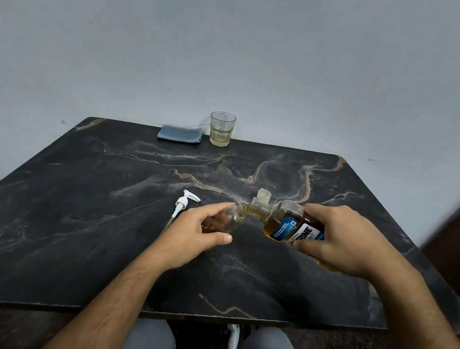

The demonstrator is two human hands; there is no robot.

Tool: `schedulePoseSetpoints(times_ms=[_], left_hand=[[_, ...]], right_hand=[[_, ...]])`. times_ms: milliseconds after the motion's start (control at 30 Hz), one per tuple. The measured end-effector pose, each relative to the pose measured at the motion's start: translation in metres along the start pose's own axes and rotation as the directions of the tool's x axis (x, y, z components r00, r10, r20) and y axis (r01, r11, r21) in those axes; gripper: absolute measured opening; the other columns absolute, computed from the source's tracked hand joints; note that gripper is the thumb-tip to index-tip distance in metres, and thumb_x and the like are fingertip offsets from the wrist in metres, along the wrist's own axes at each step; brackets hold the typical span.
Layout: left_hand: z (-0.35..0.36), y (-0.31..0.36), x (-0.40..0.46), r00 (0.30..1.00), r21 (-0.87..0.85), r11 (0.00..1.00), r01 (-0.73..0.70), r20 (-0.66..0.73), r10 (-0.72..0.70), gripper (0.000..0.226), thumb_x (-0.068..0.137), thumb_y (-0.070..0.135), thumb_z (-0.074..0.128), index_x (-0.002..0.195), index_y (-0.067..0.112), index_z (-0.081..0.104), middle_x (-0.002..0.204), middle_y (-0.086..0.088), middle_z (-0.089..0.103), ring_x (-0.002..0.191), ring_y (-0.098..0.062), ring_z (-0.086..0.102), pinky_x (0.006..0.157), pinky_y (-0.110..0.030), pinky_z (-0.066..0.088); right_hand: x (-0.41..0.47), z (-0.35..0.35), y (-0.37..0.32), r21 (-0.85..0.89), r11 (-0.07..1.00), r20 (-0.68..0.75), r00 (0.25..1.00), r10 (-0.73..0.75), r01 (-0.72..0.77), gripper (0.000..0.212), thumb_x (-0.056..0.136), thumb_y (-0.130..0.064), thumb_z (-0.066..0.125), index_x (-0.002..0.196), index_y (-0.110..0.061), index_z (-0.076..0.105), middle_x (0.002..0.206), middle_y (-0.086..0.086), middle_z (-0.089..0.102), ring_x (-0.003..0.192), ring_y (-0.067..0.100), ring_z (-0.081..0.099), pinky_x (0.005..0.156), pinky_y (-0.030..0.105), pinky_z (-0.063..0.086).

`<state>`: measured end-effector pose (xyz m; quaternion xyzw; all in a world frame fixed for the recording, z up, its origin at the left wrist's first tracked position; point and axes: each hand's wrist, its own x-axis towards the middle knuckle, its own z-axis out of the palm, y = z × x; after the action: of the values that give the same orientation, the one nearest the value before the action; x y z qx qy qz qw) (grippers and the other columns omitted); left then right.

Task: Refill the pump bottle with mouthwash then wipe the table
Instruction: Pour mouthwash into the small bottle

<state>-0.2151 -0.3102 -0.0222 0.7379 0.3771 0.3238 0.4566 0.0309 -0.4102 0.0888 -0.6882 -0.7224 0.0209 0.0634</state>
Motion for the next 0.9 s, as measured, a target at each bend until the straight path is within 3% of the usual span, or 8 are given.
schedulePoseSetpoints(times_ms=[233, 433, 900], left_hand=[[0.0003, -0.0010, 0.0005, 1.000, 0.003, 1.000, -0.001, 0.002, 0.001, 0.065, 0.080, 0.020, 0.077, 0.138, 0.039, 0.054, 0.123, 0.008, 0.068, 0.114, -0.007, 0.064, 0.104, -0.046, 0.049], [0.0000, -0.0023, 0.0013, 1.000, 0.007, 1.000, 0.006, 0.008, -0.006, 0.064, 0.077, 0.027, 0.077, 0.133, 0.048, 0.054, 0.124, 0.010, 0.068, 0.117, -0.006, 0.062, 0.107, -0.046, 0.047], [-0.0006, 0.0003, 0.0015, 1.000, 0.021, 1.000, -0.001, 0.008, 0.001, 0.067, 0.076, 0.029, 0.076, 0.138, 0.041, 0.054, 0.126, 0.012, 0.067, 0.120, -0.004, 0.060, 0.109, -0.044, 0.045]], right_hand=[[0.0000, -0.0011, -0.0009, -0.005, 1.000, 0.012, 1.000, -0.007, 0.007, 0.021, 0.082, -0.043, 0.070, 0.089, -0.036, 0.051, 0.073, -0.017, 0.060, 0.067, 0.000, 0.057, 0.055, 0.023, 0.037], [-0.0003, -0.0022, -0.0017, -0.009, 1.000, 0.022, 1.000, -0.009, 0.010, 0.022, 0.083, -0.043, 0.070, 0.091, -0.038, 0.050, 0.071, -0.020, 0.057, 0.064, -0.004, 0.055, 0.053, 0.019, 0.035], [0.0008, -0.0058, -0.0024, -0.027, 0.999, 0.030, 0.999, -0.020, 0.021, 0.023, 0.084, -0.046, 0.070, 0.092, -0.038, 0.049, 0.073, -0.021, 0.056, 0.066, -0.006, 0.053, 0.053, 0.017, 0.032]])
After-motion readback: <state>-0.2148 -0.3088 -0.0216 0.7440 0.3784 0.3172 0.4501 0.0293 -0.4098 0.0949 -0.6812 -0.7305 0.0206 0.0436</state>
